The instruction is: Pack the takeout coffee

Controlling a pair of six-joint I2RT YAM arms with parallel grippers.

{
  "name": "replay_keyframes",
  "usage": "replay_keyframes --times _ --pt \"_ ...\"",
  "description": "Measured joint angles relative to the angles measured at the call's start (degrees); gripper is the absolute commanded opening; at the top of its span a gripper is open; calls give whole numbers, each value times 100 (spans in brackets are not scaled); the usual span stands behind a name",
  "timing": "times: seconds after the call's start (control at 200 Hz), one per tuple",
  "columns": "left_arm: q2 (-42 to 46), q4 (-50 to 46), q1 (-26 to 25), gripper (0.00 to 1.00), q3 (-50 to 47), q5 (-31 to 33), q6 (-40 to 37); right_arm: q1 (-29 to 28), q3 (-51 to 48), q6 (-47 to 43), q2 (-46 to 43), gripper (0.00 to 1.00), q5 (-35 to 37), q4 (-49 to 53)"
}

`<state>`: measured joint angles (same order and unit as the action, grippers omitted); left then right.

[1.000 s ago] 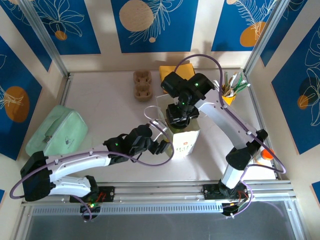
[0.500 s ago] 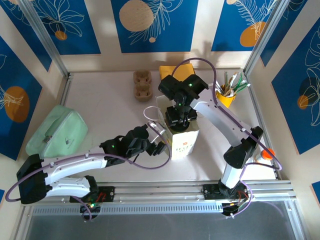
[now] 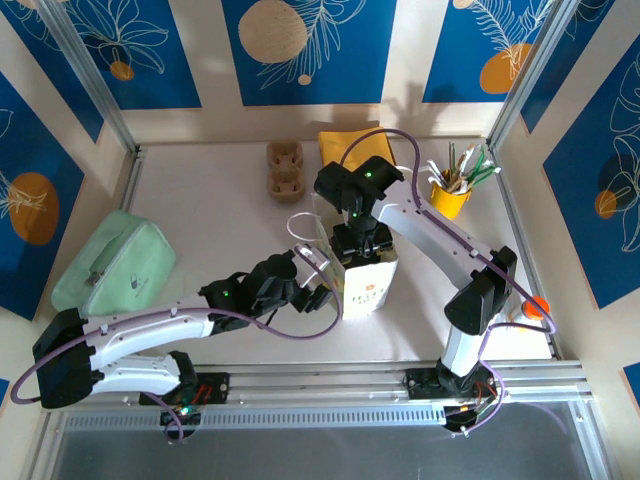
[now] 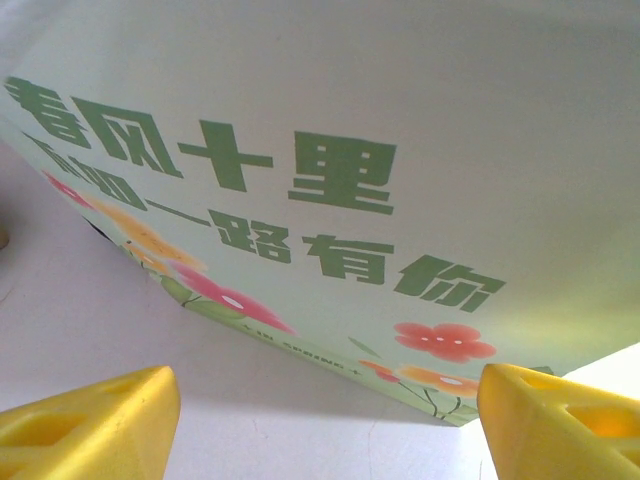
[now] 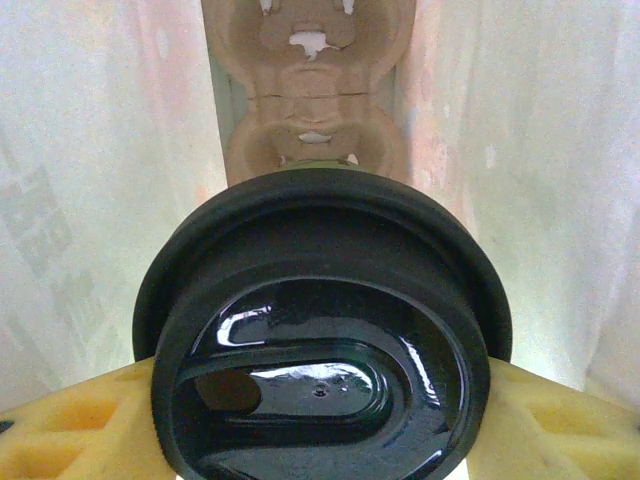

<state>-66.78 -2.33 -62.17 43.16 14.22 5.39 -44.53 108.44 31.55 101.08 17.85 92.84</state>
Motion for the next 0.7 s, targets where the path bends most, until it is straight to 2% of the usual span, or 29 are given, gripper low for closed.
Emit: replay_keyframes --times 0.7 --pt "166 0 0 78 -59 70 -103 133 -529 -114 -15 57 -184 -411"
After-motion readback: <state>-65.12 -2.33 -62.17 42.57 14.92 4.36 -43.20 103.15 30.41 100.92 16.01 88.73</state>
